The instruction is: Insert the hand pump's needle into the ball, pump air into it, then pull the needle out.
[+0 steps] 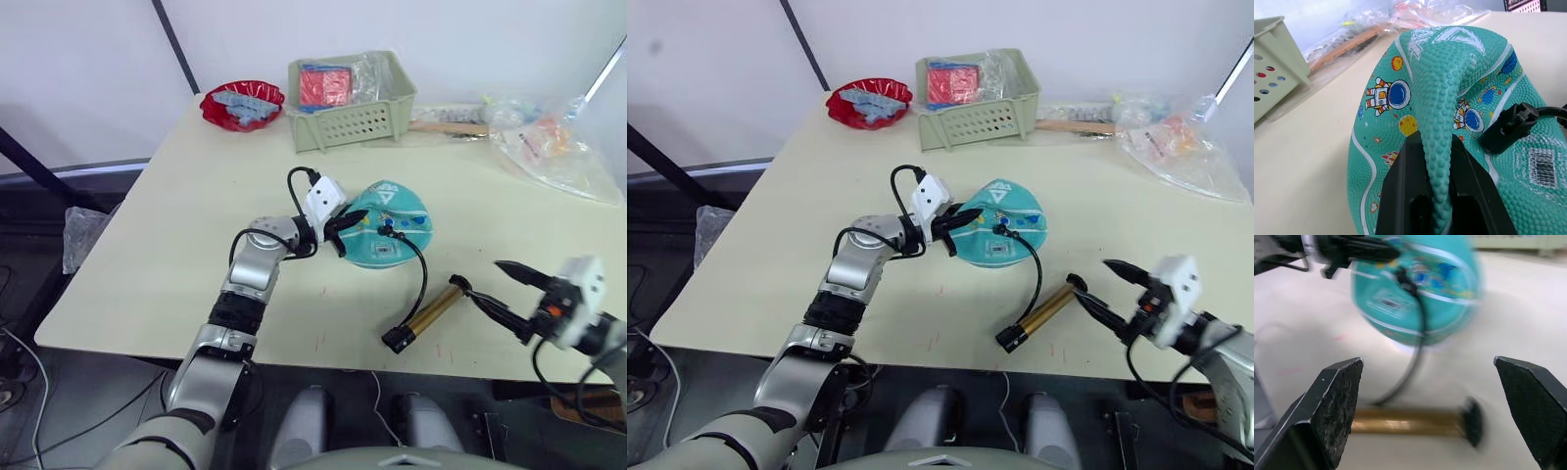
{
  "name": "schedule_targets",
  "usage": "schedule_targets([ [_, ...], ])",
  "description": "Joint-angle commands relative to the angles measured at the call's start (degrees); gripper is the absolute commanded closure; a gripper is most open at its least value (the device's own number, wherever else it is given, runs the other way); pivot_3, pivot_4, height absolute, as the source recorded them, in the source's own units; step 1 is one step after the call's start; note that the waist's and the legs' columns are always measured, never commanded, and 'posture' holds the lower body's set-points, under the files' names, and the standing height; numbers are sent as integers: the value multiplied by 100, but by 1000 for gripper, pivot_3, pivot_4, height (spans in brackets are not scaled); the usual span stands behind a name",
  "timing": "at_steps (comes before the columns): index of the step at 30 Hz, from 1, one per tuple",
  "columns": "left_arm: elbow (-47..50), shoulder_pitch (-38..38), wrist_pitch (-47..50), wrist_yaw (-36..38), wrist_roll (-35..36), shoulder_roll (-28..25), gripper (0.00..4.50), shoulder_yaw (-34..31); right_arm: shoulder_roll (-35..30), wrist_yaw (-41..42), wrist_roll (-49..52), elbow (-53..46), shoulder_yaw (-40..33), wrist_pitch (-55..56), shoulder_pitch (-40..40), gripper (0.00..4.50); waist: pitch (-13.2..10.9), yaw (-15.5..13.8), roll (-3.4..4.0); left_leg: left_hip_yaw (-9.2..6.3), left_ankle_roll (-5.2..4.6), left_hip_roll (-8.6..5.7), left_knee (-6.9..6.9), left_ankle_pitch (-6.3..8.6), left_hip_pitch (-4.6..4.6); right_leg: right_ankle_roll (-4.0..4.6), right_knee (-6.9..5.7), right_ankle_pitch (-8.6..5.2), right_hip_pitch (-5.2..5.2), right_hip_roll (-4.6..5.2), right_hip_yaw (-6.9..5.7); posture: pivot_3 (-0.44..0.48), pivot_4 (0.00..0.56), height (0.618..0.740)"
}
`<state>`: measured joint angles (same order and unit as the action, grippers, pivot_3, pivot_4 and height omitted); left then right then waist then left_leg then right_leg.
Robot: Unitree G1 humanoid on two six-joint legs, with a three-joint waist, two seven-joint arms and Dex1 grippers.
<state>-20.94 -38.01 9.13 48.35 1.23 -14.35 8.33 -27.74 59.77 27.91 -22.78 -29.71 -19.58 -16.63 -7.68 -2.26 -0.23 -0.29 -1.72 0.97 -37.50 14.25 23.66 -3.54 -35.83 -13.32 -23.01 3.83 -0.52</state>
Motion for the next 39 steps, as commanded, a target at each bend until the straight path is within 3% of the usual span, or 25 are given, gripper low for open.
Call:
schedule_targets([
  [1, -318, 136, 161, 86, -83, 27, 4500, 284, 8, 381, 372, 77, -451, 689, -362, 22, 0, 18, 0, 2, 0, 2, 0, 0, -2, 9, 0, -6, 0, -2, 1, 0, 150, 738],
  [13, -483, 26, 200, 180, 83, 78, 4500, 208, -17, 835, 1044, 568, -864, 1902, -854, 22, 1, -2, 3, 5, 0, 1, -2, 0, -6, 21, -1, -12, 3, -2, 10, 0, 150, 738],
  [15, -447, 23, 250, 158, 159, 95, 3683, 159, -21, 849, 1102, 599, -842, 1991, -844, 0, 2, -4, 3, 5, 0, 1, -2, 0, -6, 24, -1, -11, 3, -2, 10, 0, 150, 738],
  [17, -404, 17, 277, 147, 206, 88, 3138, 147, -23, 855, 1147, 625, -809, 2050, -847, 0, 1, -3, 2, 5, 0, 1, -3, 0, -6, 24, -2, -10, 5, -1, 10, 0, 150, 738],
  [21, -34, -6, 554, 226, 607, 163, 1011, -23, -10, 896, 1159, 709, -696, 2175, -864, 0, 0, 0, 1, 7, 0, 1, -4, 0, -6, 40, -3, -1, 4, -2, 10, 0, 150, 738],
  [23, 236, -19, 602, 330, 728, 125, 644, -28, -4, 923, 1165, 734, -639, 2205, -871, 0, -3, 1, 1, 6, 0, 1, -4, 0, -6, 40, -4, -1, 4, -2, 10, 0, 150, 738],
  [24, 379, -23, 659, 353, 759, 88, 143, -24, -7, 920, 1159, 745, -611, 2221, -865, 0, -10, 5, 3, 5, 0, 2, -5, 0, -5, 40, -4, 0, 4, -2, 9, 0, 150, 738],
  [39, 1752, 179, 1216, 313, 1350, -404, 32, -407, 23, 815, 1155, 842, -292, 2420, -654, 0, -62, 62, 7, 7, 1, 3, -7, -1, 2, 20, -8, 14, -4, -7, 12, 0, 150, 738],
])
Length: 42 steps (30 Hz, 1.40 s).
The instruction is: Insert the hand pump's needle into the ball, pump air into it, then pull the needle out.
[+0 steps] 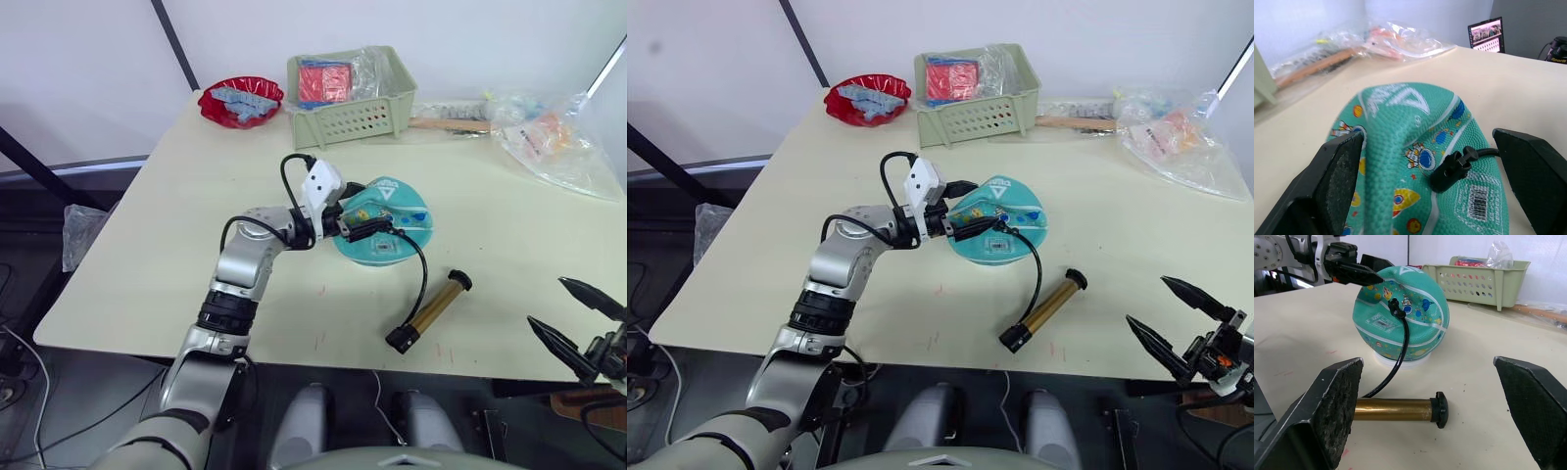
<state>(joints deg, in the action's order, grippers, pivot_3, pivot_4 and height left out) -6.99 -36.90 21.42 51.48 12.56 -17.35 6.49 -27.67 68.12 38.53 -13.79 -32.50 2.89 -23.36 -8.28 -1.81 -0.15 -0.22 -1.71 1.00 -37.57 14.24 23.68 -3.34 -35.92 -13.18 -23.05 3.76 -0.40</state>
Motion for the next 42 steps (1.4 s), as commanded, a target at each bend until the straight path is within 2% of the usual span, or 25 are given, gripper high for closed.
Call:
schedule_targets([
  [1, 403, 106, -34, 3, 253, -142, 32, -254, 27, -24, 93, -49, 4, 188, 28, 0, -2, 35, 0, 0, 0, 0, 0, 0, 0, 0, 0, 0, 0, 0, 1, 0, 150, 738],
  [6, 667, 585, -190, 109, 523, -548, 32, -684, 71, -50, 62, 31, 160, 251, 137, 0, -3, 107, 0, -5, 0, 4, 0, 0, -5, 1, -4, 1, 0, -1, 9, 0, 150, 738],
  [13, 460, 1538, -709, 426, 672, -1243, 32, -1195, 220, 3, 8, 154, 305, 537, 78, 0, -7, 111, -2, -2, 0, 8, 0, 0, -17, 1, -12, 2, 0, -4, 24, 0, 150, 738],
  [21, 50, 2269, -1430, 598, 760, -1531, 32, -1631, 305, 41, -7, 308, 367, 784, -184, 0, -9, 96, -3, 5, 0, 12, -1, 0, -26, 22, -17, -9, 1, -3, 33, 0, 150, 738],
  [30, -556, 2945, -2276, 949, 755, -1814, 32, -1885, 134, 137, -114, 1252, 122, 1196, -289, 0, -19, 103, -15, 47, 0, 23, 1, 1, -81, 27, -52, -15, 18, -4, 73, 0, 150, 738],
  [37, -755, 3306, -2513, 1081, 795, -2084, 32, -2099, -63, 200, -150, 1607, 18, 1310, -283, 0, -28, 108, -33, 96, 0, 44, 1, 1, -112, 24, -68, -15, 15, -1, 120, 0, 150, 738],
  [42, -687, 3742, -2590, 1145, 842, -2227, 32, -2284, -234, 370, -146, 1843, -13, 1354, -318, 0, -33, 119, -41, 117, 0, 48, 2, 2, -101, 26, -75, -14, -10, 0, 139, 0, 150, 738],
])
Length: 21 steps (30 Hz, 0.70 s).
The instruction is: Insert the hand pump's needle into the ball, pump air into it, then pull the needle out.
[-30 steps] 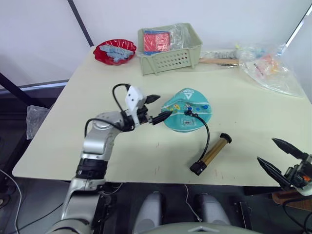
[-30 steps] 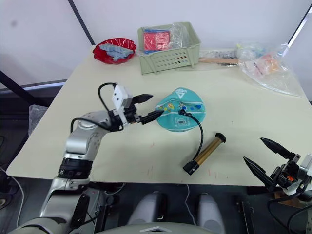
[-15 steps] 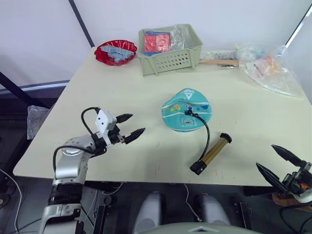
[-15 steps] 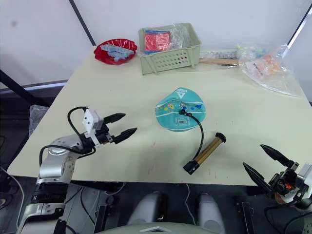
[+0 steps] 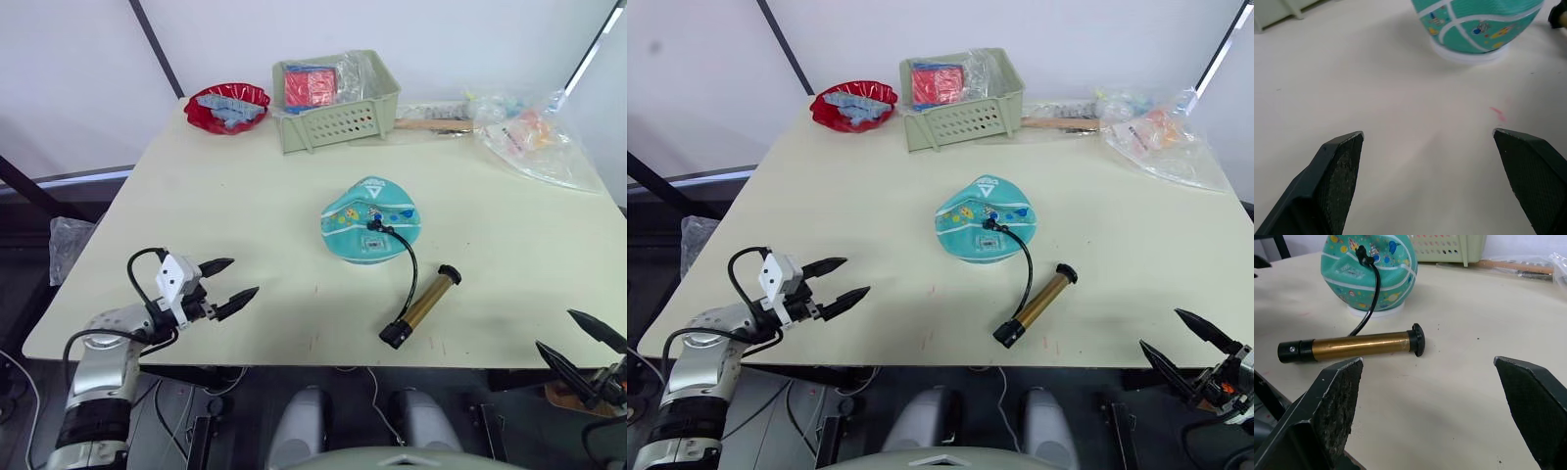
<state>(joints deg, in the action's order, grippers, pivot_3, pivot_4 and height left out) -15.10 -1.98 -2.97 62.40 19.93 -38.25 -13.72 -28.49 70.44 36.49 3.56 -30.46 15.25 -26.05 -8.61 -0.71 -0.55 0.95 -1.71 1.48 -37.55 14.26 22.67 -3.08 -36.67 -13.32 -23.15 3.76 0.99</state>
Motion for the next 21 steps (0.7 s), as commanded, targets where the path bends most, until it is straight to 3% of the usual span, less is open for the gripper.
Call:
schedule_targets([
  [1, 142, 340, -165, 59, 121, -154, 32, -287, -194, 160, 57, 168, -231, 123, -30, 0, -2, 9, -3, 7, -1, 1, 2, 1, 0, 0, 0, 0, -2, 1, 5, 0, 150, 738],
  [14, 15, 779, -416, 146, 242, -140, 32, -503, -536, 386, -30, 809, -178, 128, 495, 0, -8, 17, -16, 21, -1, 3, 4, 1, -2, -1, -5, 1, -10, 5, 14, 0, 150, 738],
  [21, 127, 868, -645, 194, 80, -138, 32, -352, -500, 403, 59, 674, -71, -126, 554, 0, -8, -15, -20, 19, -1, 3, 4, 1, 0, -1, -7, 1, -13, 4, 11, 0, 150, 738],
])
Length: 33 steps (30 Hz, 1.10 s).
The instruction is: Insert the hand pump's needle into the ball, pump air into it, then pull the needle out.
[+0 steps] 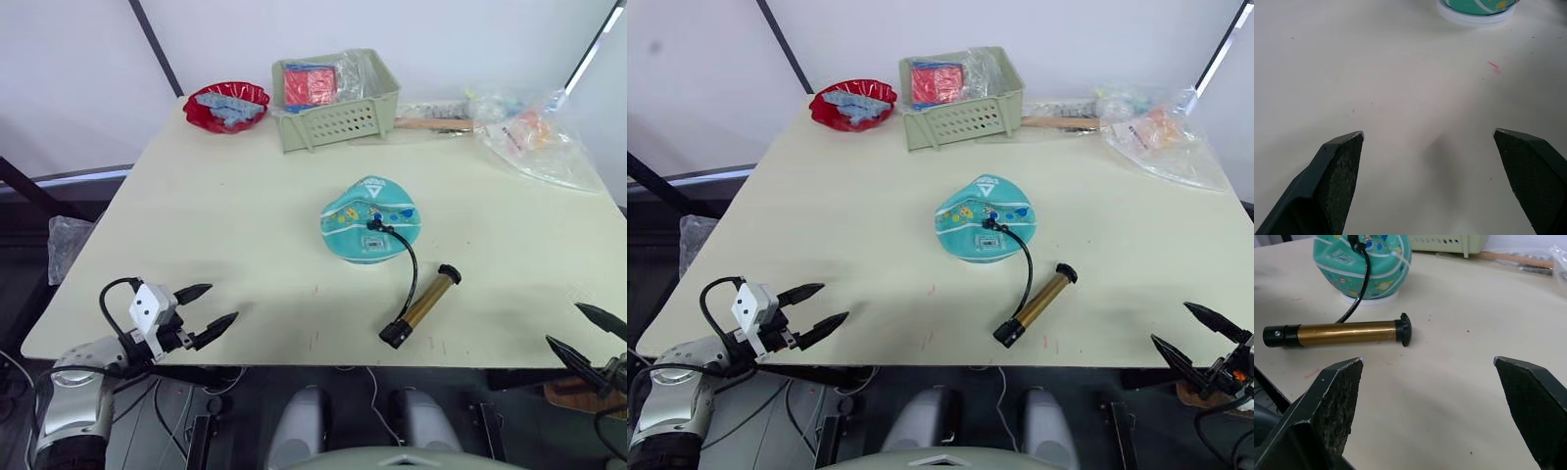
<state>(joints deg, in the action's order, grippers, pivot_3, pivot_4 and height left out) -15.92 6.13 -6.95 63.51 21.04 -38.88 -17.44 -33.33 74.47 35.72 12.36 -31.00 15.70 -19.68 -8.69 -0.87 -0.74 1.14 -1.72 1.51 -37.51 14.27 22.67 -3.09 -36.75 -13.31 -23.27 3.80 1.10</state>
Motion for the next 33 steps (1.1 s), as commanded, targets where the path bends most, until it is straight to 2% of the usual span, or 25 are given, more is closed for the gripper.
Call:
schedule_targets([
  [1, 323, 100, -251, 99, -71, -67, 32, 96, -4, 42, 183, -360, 35, -271, -175, 0, 0, 4, -1, 0, 0, 0, 0, 0, 0, 0, 0, 0, 0, 0, 0, 0, 150, 738],
  [9, 1753, 208, 519, 26, 1, -79, 32, 740, -62, 290, 568, -1209, 127, -796, -489, 0, 0, 11, -1, 3, 0, -1, 0, 0, 4, -1, -1, 1, -4, 9, 5, 0, 150, 738],
  [16, 3000, -258, 1799, -210, 21, -58, 32, 1552, -135, 611, 668, -1660, 109, -933, -571, 0, -1, 7, -2, 2, 0, -3, 0, 0, 7, -2, -1, 0, -5, 2, 4, 0, 150, 738],
  [21, 3266, -841, 2431, -391, -124, 125, 32, 2230, -226, 659, 652, -1767, 17, -890, -439, 0, -2, 15, -1, 1, 0, -16, -1, 0, 5, -3, -2, 0, -4, -15, 7, 0, 150, 738],
  [25, 3305, -1555, 2794, -731, -421, 673, 32, 3021, -322, 713, 656, -1925, -16, -882, -422, 0, -3, -16, -3, 5, 0, -20, -2, -1, 7, -2, -3, 0, -2, -21, 7, 0, 150, 738],
  [33, 3018, -2409, 3439, -1140, -921, 1215, 32, 3831, -239, 674, 587, -2078, 87, -844, -420, 0, -7, 15, -9, 2, 0, -21, -15, -1, 8, -2, -4, 0, 9, -29, -1, 0, 150, 738],
])
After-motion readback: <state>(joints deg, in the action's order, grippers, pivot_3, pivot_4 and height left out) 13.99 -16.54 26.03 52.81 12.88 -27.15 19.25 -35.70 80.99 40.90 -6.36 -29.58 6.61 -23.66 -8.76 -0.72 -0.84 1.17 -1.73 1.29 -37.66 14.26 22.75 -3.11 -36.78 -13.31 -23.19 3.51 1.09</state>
